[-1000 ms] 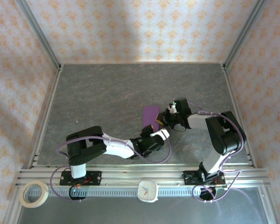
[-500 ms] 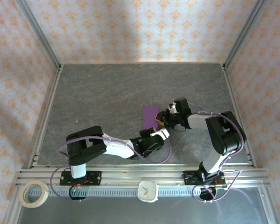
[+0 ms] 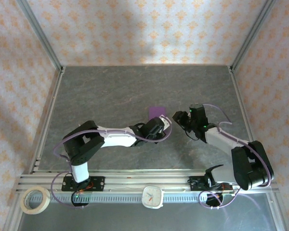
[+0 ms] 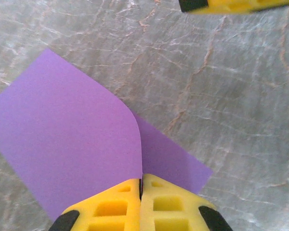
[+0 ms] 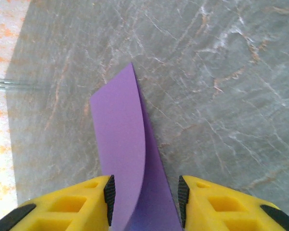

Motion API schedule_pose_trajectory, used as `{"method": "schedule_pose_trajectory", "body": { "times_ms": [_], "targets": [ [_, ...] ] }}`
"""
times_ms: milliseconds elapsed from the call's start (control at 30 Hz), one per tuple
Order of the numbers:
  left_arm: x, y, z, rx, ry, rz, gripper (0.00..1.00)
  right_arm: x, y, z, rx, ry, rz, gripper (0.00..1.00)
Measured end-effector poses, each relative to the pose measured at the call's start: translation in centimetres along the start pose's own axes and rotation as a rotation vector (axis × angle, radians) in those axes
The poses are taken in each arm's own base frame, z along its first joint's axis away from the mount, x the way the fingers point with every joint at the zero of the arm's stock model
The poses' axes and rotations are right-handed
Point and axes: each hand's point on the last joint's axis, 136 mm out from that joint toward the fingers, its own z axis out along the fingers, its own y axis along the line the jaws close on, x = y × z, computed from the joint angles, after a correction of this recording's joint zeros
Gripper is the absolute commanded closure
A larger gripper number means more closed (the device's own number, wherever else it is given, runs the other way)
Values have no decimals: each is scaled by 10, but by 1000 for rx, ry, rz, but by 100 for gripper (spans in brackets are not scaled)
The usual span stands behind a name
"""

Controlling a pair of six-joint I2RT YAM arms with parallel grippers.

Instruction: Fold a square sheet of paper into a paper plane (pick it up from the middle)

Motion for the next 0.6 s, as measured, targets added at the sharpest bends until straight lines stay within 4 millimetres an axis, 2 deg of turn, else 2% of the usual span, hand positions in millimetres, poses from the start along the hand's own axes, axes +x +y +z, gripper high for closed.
{"method": "schedule_pose_trajectory", "body": {
  "times_ms": [300, 467, 600],
  "targets": [
    [5, -15, 4, 201, 57, -173, 100, 36, -22, 2, 3, 126, 48, 76],
    [-4, -10, 3, 270, 55, -273, 100, 43, -23, 2, -3, 157, 93, 86],
    [-2, -3, 5, 310, 69, -351, 100, 55, -22, 7, -6, 211, 109, 94]
  ]
}}
